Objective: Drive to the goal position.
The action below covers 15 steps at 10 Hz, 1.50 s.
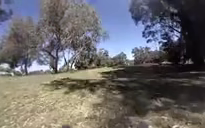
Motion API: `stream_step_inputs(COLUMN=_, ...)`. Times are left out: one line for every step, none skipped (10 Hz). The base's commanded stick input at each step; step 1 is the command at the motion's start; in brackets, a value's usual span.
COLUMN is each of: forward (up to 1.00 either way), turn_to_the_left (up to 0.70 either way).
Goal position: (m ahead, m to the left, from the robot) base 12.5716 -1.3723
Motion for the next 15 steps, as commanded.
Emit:
stream_step_inputs(forward=1.00, turn_to_the_left=0.00)
stream_step_inputs(forward=1.00, turn_to_the_left=0.00)
stream_step_inputs(forward=1.00, turn_to_the_left=0.00)
stream_step_inputs(forward=1.00, turn_to_the_left=0.00)
stream_step_inputs(forward=1.00, turn_to_the_left=0.00)
stream_step_inputs(forward=1.00, turn_to_the_left=0.00)
stream_step_inputs(forward=1.00, turn_to_the_left=0.00)
stream_step_inputs(forward=1.00, turn_to_the_left=0.00)
stream_step_inputs(forward=1.00, turn_to_the_left=0.00)
stream_step_inputs(forward=1.00, turn_to_the_left=-0.27)
stream_step_inputs(forward=1.00, turn_to_the_left=0.00)
stream_step_inputs(forward=1.00, turn_to_the_left=0.00)
stream_step_inputs(forward=1.00, turn_to_the_left=0.00)
stream_step_inputs(forward=1.00, turn_to_the_left=0.00)
stream_step_inputs(forward=1.00, turn_to_the_left=0.00)
